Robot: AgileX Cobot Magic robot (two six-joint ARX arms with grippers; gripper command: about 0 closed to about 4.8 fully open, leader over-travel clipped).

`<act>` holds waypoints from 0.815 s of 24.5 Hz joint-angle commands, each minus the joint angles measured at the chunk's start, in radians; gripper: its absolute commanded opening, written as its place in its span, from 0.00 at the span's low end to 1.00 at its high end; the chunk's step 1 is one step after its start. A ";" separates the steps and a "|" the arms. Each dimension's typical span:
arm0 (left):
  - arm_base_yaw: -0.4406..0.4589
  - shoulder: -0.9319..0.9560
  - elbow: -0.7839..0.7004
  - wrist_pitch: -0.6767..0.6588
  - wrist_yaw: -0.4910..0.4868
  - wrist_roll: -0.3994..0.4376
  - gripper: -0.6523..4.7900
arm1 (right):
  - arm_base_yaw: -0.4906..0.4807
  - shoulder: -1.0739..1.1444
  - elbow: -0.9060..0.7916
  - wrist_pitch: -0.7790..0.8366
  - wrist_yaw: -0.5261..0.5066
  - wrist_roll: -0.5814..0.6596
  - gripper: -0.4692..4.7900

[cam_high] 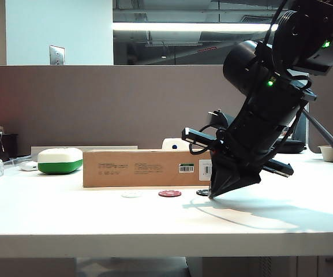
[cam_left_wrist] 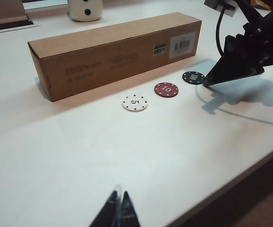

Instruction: Push the chip with the highest value in the row forward next to the rectangular box.

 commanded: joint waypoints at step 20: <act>0.001 0.000 0.004 0.006 0.002 0.000 0.11 | 0.000 0.093 0.002 0.069 0.057 0.040 0.08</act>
